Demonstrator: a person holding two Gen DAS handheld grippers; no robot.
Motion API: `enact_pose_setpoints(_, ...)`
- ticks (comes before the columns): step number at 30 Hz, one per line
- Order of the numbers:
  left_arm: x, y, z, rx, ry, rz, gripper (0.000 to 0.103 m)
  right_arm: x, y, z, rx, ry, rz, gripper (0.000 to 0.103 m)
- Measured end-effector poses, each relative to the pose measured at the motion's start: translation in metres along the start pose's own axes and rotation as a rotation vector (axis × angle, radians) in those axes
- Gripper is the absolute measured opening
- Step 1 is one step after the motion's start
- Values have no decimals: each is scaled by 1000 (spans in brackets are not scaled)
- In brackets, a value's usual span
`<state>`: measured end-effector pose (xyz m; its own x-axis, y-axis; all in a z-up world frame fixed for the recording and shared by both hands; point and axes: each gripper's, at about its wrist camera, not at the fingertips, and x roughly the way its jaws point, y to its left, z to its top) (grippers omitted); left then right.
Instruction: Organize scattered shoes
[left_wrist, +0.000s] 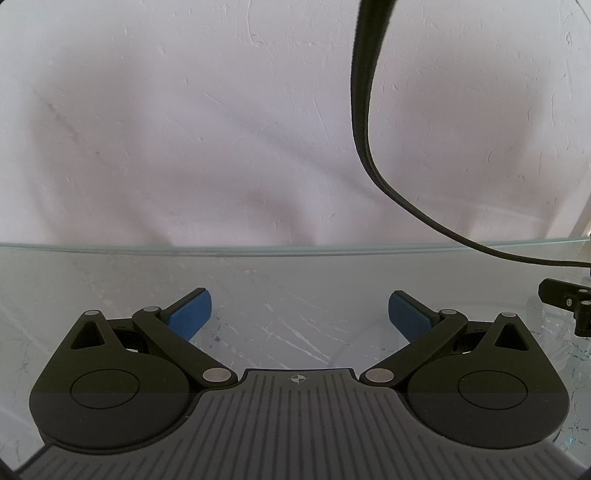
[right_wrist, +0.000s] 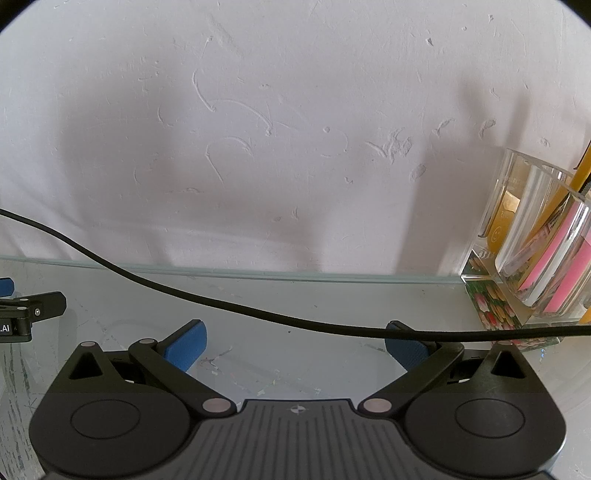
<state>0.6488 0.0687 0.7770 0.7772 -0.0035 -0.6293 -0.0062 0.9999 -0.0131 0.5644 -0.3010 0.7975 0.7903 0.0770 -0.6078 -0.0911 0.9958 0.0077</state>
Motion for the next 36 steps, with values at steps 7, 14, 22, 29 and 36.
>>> enact_pose_setpoints(7, 1, 1, 0, 0, 0, 0, 103, 0, 1, 0, 0, 0, 0, 103)
enact_pose_setpoints(14, 0, 1, 0, 0, 0, 0, 103, 0, 0, 0, 0, 0, 0, 103)
enact_pose_setpoints(22, 0, 1, 0, 0, 0, 0, 103, 0, -1, 0, 0, 0, 0, 103)
enact_pose_setpoints(29, -3, 1, -1, 0, 0, 0, 103, 1, 0, 0, 0, 0, 0, 103)
enact_pose_setpoints(36, -1, 2, -1, 0, 0, 0, 103, -2, -4, 2, 0, 0, 0, 103)
